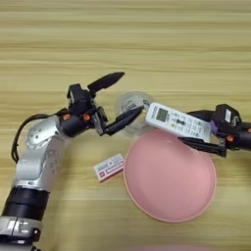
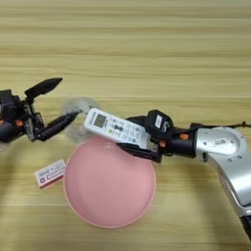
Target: Move the objects on the table
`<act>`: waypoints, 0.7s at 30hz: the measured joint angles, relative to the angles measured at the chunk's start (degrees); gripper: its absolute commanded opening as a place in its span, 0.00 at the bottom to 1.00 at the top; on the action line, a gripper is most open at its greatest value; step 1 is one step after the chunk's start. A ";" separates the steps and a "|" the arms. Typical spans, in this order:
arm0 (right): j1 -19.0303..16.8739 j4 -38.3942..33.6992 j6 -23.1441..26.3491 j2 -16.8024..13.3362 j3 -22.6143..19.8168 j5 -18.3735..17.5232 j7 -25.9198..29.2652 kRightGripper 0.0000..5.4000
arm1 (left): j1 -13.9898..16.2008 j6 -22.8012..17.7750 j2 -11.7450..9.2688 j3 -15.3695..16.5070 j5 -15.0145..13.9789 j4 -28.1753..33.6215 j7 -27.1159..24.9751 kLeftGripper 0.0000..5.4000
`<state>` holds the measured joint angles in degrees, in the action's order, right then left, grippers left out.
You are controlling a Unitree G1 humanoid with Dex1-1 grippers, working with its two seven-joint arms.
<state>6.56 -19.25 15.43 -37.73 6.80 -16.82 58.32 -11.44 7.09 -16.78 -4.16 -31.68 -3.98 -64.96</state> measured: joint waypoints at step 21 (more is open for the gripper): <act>0.02 -3.53 -2.37 -0.53 -0.39 -6.91 6.51 0.54 | 2.36 -4.52 -0.24 -5.85 -0.01 5.84 -5.14 0.99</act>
<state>6.59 -22.78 13.06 -38.26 6.41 -23.73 64.84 -9.08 2.57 -17.02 -10.00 -31.69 1.86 -70.09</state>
